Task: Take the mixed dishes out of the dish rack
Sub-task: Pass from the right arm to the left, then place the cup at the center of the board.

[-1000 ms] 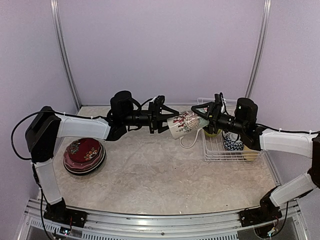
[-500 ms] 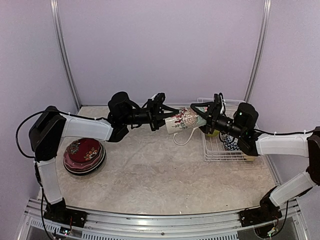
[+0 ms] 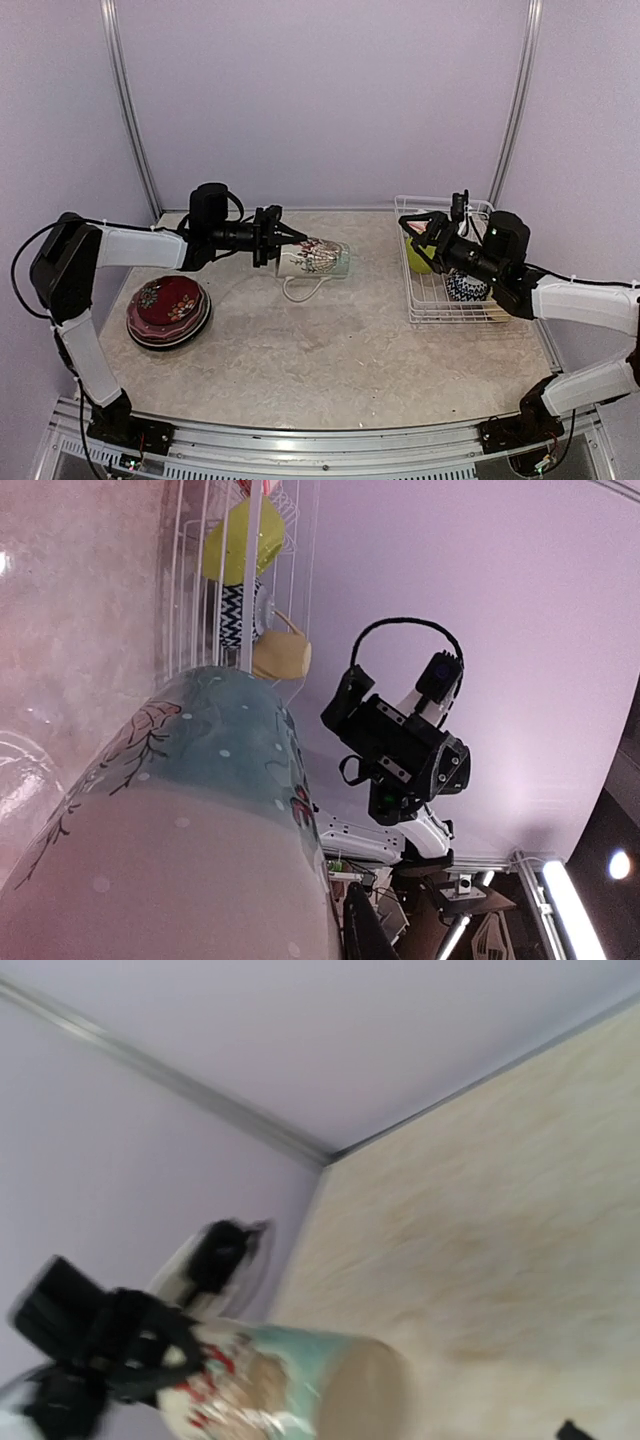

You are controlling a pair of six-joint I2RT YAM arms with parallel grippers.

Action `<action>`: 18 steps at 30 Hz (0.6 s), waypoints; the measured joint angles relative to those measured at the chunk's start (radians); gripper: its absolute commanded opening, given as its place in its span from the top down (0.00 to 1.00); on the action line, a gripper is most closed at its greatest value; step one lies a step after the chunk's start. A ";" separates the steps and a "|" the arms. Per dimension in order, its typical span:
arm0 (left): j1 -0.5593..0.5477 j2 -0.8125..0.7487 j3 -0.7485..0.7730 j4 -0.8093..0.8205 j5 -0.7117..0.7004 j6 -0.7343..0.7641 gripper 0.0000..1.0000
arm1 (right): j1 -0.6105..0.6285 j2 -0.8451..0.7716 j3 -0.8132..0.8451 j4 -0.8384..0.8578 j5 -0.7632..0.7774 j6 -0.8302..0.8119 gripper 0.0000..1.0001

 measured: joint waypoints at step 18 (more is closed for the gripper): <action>0.096 0.026 0.754 -1.562 -0.693 0.891 1.00 | -0.011 -0.309 0.138 -0.578 0.323 -0.352 0.00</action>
